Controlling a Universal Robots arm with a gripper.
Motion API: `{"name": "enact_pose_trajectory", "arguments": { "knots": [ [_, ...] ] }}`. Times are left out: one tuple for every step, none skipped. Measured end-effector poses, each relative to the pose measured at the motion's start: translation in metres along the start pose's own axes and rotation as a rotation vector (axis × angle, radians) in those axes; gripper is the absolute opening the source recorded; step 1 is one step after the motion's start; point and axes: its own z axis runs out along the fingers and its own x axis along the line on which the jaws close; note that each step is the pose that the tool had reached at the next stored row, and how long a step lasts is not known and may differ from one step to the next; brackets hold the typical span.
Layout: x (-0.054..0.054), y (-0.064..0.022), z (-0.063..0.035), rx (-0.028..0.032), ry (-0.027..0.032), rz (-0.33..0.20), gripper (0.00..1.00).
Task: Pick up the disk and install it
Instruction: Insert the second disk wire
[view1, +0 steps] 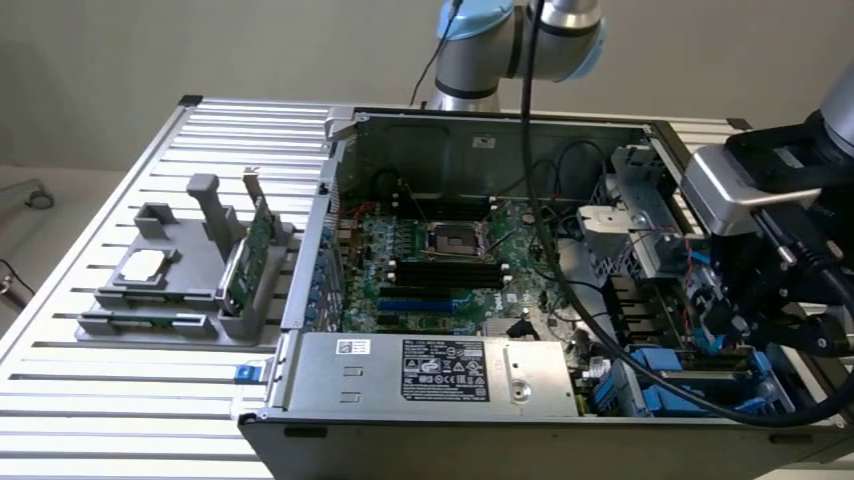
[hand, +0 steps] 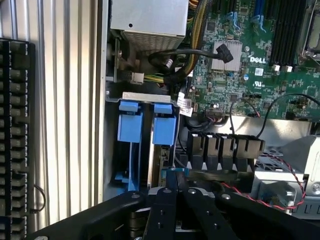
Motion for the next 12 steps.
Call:
{"name": "enact_pose_trajectory", "arguments": {
  "knots": [
    [0.0,-0.0005,0.0005,0.0003,-0.0051,-0.001,0.11],
    [0.001,-0.001,0.0011,0.0006,-0.0098,-0.001,0.11],
    [0.001,-0.0015,0.0016,0.0008,-0.0141,-0.002,0.11],
    [0.001,-0.0022,0.0023,0.0011,-0.0183,-0.002,0.11],
    [0.002,-0.0029,0.003,0.0014,-0.0223,-0.002,0.11],
    [0.002,-0.0036,0.0038,0.0016,-0.0261,-0.002,0.11],
    [0.003,-0.0042,0.0047,0.0017,-0.0284,-0.002,0.11],
    [0.003,-0.0046,0.0058,0.0019,-0.0303,-0.002,0.11],
    [0.004,-0.0048,0.007,0.0021,-0.0317,-0.002,0.11],
    [0.004,-0.0049,0.0083,0.0024,-0.0325,-0.002,0.11],
    [0.004,-0.0051,0.0096,0.0027,-0.0334,-0.002,0.11],
    [0.005,-0.0053,0.0109,0.0029,-0.0343,-0.002,0.11]
  ]
}}
